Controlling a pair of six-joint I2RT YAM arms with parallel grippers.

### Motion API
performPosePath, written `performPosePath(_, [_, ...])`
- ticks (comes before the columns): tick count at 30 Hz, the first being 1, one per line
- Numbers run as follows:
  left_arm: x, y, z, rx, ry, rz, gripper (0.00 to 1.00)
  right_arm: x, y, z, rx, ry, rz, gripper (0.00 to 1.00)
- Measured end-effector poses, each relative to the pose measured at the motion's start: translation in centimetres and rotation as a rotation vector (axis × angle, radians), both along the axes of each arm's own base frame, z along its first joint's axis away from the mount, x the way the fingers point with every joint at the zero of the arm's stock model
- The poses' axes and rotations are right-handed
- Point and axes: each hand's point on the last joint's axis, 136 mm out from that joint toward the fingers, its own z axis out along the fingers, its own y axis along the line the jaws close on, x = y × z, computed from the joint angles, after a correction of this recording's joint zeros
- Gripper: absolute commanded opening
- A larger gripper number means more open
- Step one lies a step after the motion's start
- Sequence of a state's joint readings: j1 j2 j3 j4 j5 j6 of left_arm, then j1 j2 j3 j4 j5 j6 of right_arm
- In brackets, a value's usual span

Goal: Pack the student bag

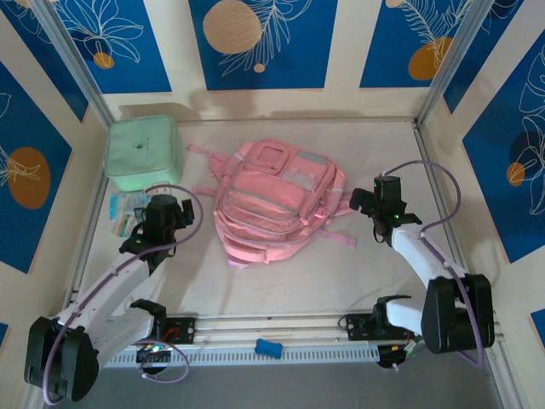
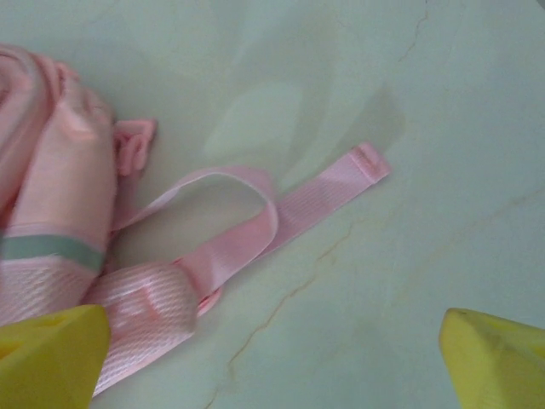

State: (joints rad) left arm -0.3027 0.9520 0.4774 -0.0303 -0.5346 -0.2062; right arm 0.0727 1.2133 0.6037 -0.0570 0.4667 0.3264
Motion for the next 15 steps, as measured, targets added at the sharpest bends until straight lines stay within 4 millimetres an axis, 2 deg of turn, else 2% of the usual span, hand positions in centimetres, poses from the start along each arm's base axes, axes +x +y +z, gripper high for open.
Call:
performPosePath(3, [0.0, 0.6, -2.8, 0.116, -0.005, -0.051, 0.99, 1.1, 0.1, -1.9, -0.012, -0.038, 0.055, 0.99])
performPosePath(7, [0.5, 0.5, -5.0, 0.178, -0.028, -0.118, 0.99, 2.1, 1.9, -3.8, 0.019, -0.084, 0.187, 0.99])
performPosePath(12, [2.8, -1.4, -5.2, 0.157, -0.107, -0.224, 0.99, 4.4, 4.4, -2.6, 0.033, -0.208, 0.355, 0.99])
performPosePath(15, [4.1, -2.2, -5.3, 0.142, -0.162, -0.259, 0.99, 4.6, 4.8, -2.3, 0.043, -0.270, 0.401, 0.99])
